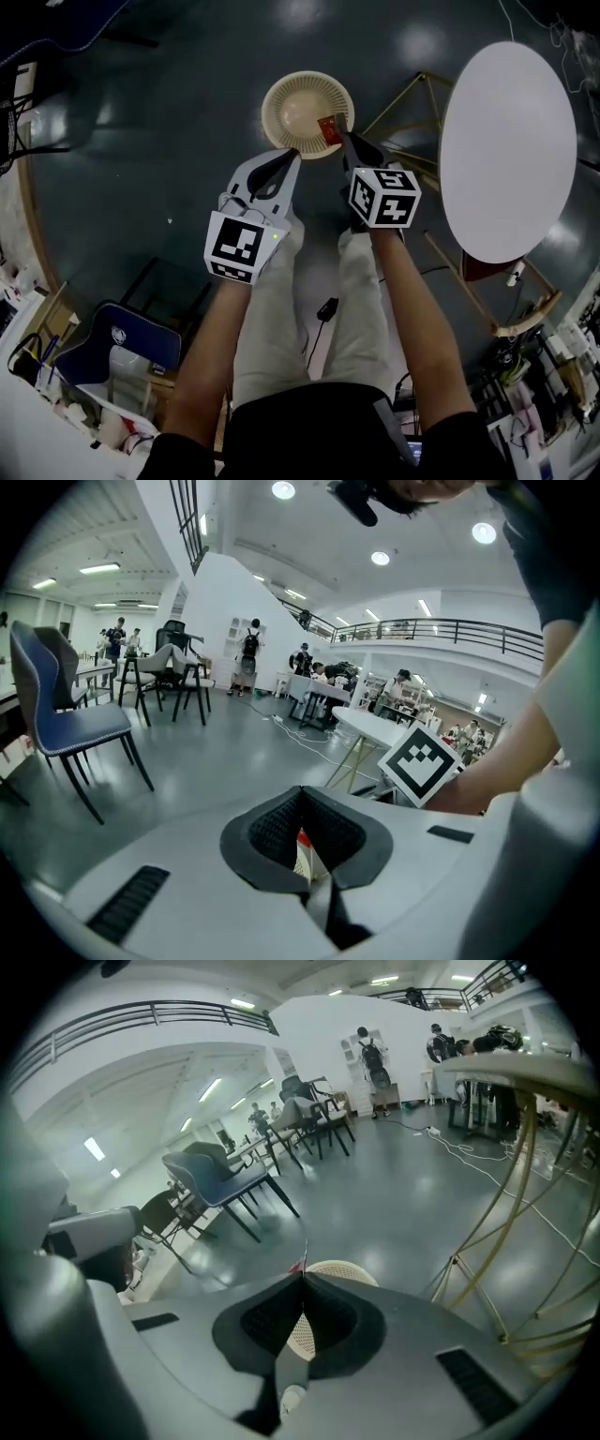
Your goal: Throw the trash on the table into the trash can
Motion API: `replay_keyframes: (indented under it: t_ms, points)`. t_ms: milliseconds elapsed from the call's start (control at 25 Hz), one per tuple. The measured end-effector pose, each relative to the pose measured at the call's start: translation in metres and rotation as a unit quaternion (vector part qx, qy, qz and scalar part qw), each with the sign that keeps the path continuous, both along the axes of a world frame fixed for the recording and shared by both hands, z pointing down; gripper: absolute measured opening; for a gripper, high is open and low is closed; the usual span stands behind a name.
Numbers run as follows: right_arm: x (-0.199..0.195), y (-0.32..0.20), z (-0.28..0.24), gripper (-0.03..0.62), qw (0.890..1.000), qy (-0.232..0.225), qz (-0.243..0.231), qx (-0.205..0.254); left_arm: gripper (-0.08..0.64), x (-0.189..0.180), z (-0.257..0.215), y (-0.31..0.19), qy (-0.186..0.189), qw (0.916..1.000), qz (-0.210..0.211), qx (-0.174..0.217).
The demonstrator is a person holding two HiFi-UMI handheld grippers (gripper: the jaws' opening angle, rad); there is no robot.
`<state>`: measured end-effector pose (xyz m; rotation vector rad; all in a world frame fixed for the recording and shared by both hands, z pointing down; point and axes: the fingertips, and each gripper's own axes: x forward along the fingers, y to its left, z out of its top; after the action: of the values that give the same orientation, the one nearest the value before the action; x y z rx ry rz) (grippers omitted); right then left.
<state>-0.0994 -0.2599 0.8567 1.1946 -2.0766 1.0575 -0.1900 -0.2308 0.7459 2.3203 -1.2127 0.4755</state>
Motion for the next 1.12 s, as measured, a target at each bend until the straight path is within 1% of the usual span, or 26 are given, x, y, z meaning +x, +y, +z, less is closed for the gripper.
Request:
replay_keyframes:
  t_ms: [200, 360, 600, 800, 920, 1120]
  points:
    - [-0.009, -0.003, 0.054, 0.020, 1.000, 0.004, 0.001, -0.009, 0.015, -0.014, 0.051, -0.006, -0.013, 0.9998, -0.008, -0.010]
    - [-0.014, -0.006, 0.092, 0.020, 1.000, 0.008, 0.004, -0.019, 0.015, -0.018, 0.087, -0.005, -0.021, 0.9995, -0.001, -0.022]
    - [-0.021, -0.009, 0.140, 0.020, 1.000, 0.018, -0.001, -0.025, 0.015, -0.030, 0.131, 0.002, -0.023, 0.9989, -0.005, -0.041]
    - [-0.023, -0.015, 0.168, 0.020, 0.999, 0.023, 0.007, -0.029, 0.015, -0.034, 0.151, 0.004, -0.021, 0.9985, -0.008, -0.050]
    - [-0.027, -0.015, 0.179, 0.020, 0.999, 0.027, 0.010, -0.034, 0.015, -0.038, 0.157, 0.006, -0.012, 0.9984, -0.013, -0.054]
    - [-0.035, -0.013, 0.181, 0.023, 0.999, 0.041, -0.005, -0.034, 0.015, -0.043, 0.156, 0.007, -0.003, 0.9981, -0.019, -0.058]
